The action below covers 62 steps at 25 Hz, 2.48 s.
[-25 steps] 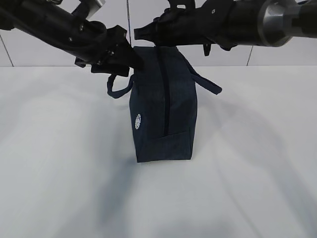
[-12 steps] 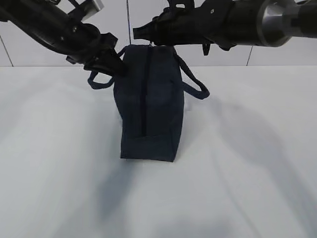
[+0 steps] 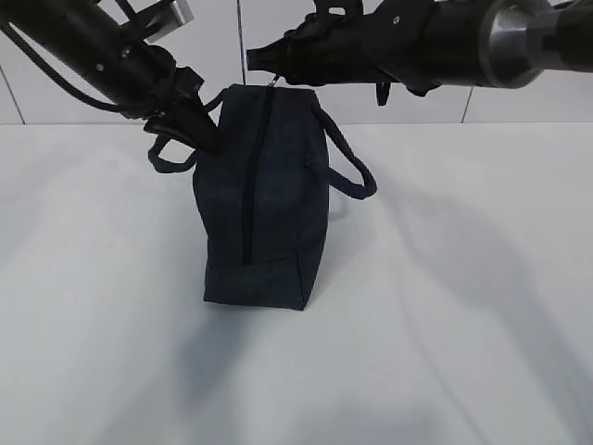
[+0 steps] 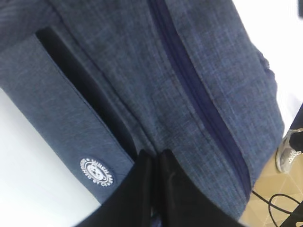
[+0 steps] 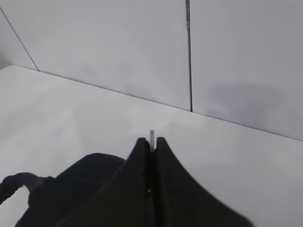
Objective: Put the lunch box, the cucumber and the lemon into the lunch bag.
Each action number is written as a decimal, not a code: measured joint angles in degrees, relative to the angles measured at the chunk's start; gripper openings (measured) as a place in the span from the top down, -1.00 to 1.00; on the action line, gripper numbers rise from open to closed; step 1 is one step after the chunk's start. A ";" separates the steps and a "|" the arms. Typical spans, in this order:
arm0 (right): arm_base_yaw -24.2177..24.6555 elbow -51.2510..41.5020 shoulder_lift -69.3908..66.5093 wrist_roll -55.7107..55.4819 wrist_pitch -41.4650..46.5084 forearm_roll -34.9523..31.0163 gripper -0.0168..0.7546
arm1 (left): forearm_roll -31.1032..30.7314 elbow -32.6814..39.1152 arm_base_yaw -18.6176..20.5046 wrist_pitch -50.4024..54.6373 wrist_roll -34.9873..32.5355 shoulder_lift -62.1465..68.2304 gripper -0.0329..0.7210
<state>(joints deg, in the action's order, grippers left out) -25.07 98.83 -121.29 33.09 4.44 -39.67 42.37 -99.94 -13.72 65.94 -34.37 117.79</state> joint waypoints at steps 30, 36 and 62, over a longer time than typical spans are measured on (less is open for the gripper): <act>3.37 8.01 -9.63 0.04 -0.77 -0.35 0.96 | -6.00 -0.42 -5.84 -0.25 4.36 0.00 0.94; 3.75 9.30 -9.63 0.04 2.28 -0.35 0.96 | -6.21 -0.42 -5.84 0.25 7.64 0.00 0.92; 4.30 11.83 -9.16 0.25 11.66 -0.03 0.96 | -4.78 -8.41 -2.25 -2.76 17.16 2.16 -0.01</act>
<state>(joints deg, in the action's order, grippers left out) -20.77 110.65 -130.45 33.34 16.10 -39.70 37.60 -108.35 -15.97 63.18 -17.21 119.95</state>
